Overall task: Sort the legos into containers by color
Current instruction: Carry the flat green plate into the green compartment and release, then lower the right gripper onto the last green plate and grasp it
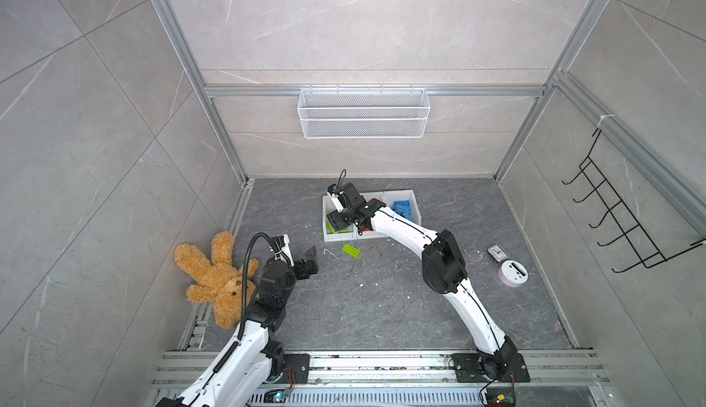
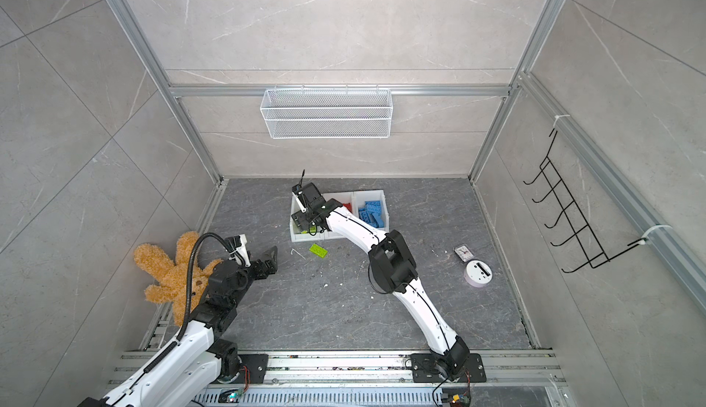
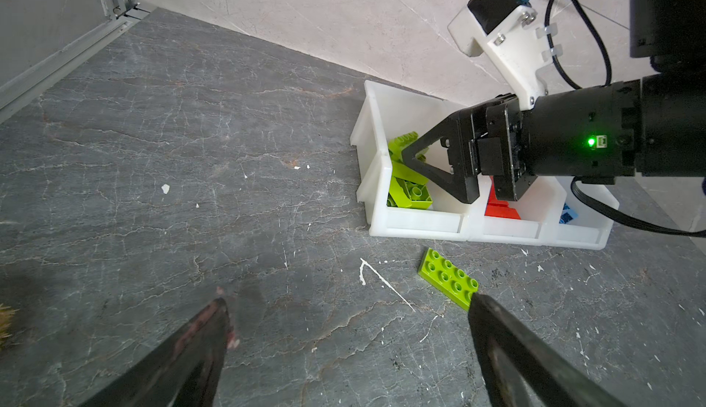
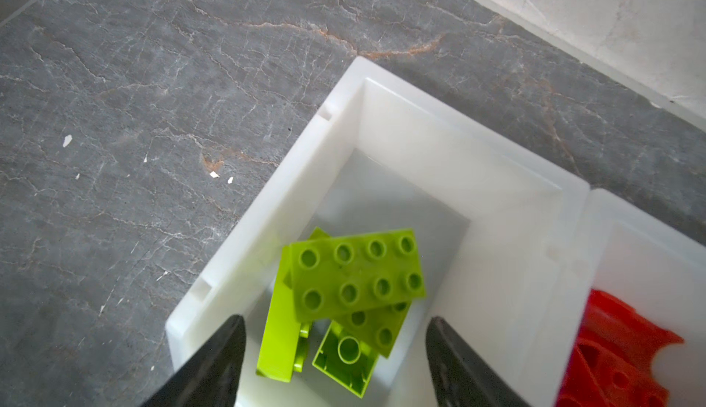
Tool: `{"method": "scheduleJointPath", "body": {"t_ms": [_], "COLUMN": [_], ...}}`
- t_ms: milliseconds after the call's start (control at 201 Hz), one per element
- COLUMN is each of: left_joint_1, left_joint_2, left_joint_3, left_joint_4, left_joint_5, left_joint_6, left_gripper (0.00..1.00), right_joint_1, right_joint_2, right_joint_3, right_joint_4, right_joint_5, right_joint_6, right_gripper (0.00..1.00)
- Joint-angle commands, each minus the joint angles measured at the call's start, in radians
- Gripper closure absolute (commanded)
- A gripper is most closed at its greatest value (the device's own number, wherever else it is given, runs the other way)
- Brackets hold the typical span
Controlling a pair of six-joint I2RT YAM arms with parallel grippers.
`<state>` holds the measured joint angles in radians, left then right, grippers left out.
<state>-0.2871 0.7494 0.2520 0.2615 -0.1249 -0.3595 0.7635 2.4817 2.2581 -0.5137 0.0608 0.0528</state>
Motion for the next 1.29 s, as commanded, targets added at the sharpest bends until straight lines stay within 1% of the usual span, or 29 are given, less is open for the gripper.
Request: {"method": "scheduleJointPath", "body": {"t_ms": [0,100,234,329,418,483,558,697,797,861,1046,1180,1289], "left_joint_1": [0.005,0.005,0.005,0.006,0.005,0.005,0.006,0.006,0.006,0.006,0.006,0.006,0.006], "left_joint_2": [-0.012,-0.013,-0.014,-0.012,-0.008,-0.007,-0.006,0.008,0.022,0.024,0.004,-0.007,0.010], "left_joint_3": [0.016,0.016,0.014,0.015,0.013,0.016,0.014,0.013,0.018,0.022,0.024,0.015,0.022], "left_joint_4": [0.019,0.018,0.019,0.022,0.025,0.025,0.029,0.038,0.039,0.038,0.024,0.029,0.031], "left_joint_5": [-0.006,-0.004,-0.002,-0.002,0.004,0.009,0.013,0.015,0.022,0.026,0.026,0.014,0.033], "left_joint_6": [0.011,0.011,0.008,0.006,0.003,0.001,-0.001,-0.004,-0.004,-0.003,0.001,0.001,-0.001], "left_gripper": [0.01,0.01,0.01,0.01,0.01,0.01,0.01,0.01,0.01,0.01,0.01,0.01,0.01], "right_joint_1": [0.001,0.012,0.034,0.042,0.048,0.056,0.060,0.061,0.060,0.060,0.059,0.056,0.057], "right_joint_2": [-0.035,-0.125,-0.321,-0.456,-0.562,-0.620,-0.646,-0.609,-0.560,-0.523,-0.460,-0.451,-0.431], "right_joint_3": [0.014,-0.078,-0.355,-0.577,-0.777,-0.883,-0.960,-1.020,-1.018,-0.984,-0.948,-0.953,-0.948], "right_joint_4": [-0.034,0.002,0.156,0.262,0.359,0.406,0.425,0.443,0.486,0.463,0.432,0.432,0.432], "right_joint_5": [-0.020,-0.025,-0.043,-0.074,-0.078,-0.071,-0.061,-0.073,-0.114,-0.125,-0.097,-0.074,-0.064], "right_joint_6": [0.012,0.016,0.048,0.082,0.107,0.107,0.102,0.075,0.055,0.028,-0.021,-0.028,-0.034], "right_gripper": [0.22,0.22,0.22,0.26,0.31,0.33,0.36,0.37,0.37,0.37,0.38,0.38,0.38]}}
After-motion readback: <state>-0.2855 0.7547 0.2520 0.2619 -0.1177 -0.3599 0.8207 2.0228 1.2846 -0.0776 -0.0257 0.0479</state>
